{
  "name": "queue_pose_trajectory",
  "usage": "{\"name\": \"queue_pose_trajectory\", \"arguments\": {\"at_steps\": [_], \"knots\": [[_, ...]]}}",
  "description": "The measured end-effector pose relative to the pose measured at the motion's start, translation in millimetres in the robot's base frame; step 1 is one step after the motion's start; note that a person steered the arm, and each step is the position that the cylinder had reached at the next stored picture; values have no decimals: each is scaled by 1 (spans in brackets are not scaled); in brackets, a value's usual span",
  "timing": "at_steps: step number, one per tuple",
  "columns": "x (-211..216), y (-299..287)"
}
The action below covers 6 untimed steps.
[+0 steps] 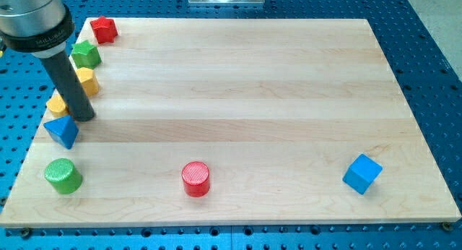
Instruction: Adjust the triangle
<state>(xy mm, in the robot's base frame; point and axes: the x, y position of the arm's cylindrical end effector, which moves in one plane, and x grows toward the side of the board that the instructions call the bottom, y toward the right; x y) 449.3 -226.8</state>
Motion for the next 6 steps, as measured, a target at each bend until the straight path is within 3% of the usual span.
{"name": "queue_pose_trajectory", "arguments": {"at_steps": [1,2,4,5,6], "knots": [[28,29],[40,20],[33,-3],[54,-4],[54,20]]}}
